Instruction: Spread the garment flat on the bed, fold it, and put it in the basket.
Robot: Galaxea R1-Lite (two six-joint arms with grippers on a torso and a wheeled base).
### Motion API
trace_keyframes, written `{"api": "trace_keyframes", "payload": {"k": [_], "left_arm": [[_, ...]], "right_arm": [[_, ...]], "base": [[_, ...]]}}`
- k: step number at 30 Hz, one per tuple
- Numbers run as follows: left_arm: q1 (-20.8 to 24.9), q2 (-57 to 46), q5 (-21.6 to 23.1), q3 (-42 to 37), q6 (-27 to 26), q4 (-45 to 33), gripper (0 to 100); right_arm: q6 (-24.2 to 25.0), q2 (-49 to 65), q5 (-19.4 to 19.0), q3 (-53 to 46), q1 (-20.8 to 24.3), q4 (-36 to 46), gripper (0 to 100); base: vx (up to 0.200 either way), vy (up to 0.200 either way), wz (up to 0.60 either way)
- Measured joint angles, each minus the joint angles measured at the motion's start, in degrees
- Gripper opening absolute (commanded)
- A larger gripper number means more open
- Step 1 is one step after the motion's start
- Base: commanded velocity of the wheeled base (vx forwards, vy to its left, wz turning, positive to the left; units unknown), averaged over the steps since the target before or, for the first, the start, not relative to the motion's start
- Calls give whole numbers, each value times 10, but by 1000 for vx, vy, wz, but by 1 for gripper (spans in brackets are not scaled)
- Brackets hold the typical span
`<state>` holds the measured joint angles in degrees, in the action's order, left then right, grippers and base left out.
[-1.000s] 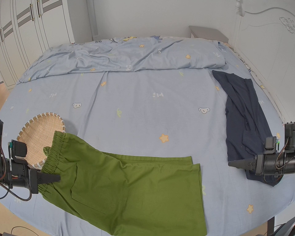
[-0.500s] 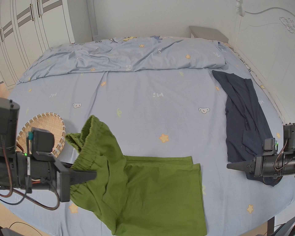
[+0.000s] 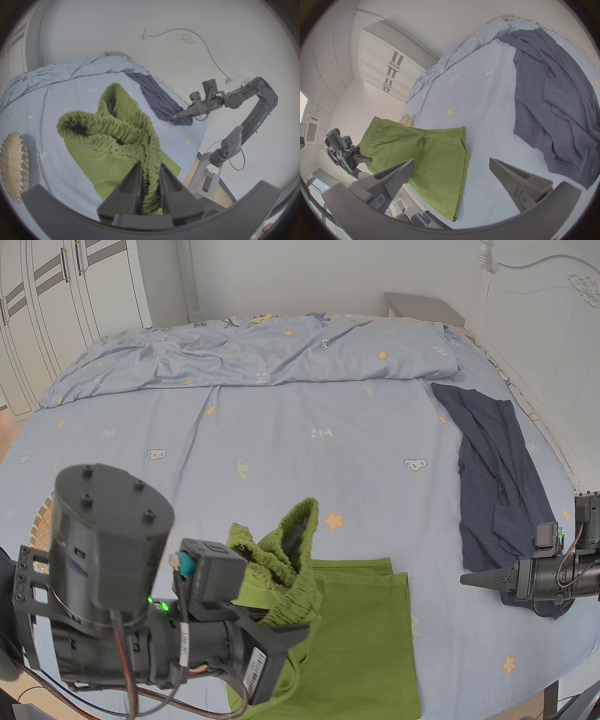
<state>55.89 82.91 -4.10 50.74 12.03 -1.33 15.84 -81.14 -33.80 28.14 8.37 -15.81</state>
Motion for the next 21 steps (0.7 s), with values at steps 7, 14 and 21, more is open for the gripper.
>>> {"api": "trace_keyframes", "payload": {"k": [7,14,21], "left_arm": [[51,36,-1,-3,2,36,0],[78,81,-1,-9,4,65,0],[90,141,-3,-12,17,143,0]], "right_arm": [[-1,-9,1,-1,0,-1,100],[-1,-20,1,-1,0,-3,100],[-1,-23,2,-1,0,-2,100]], "base": [[0,0,0],[0,0,0],[0,0,0]]}}
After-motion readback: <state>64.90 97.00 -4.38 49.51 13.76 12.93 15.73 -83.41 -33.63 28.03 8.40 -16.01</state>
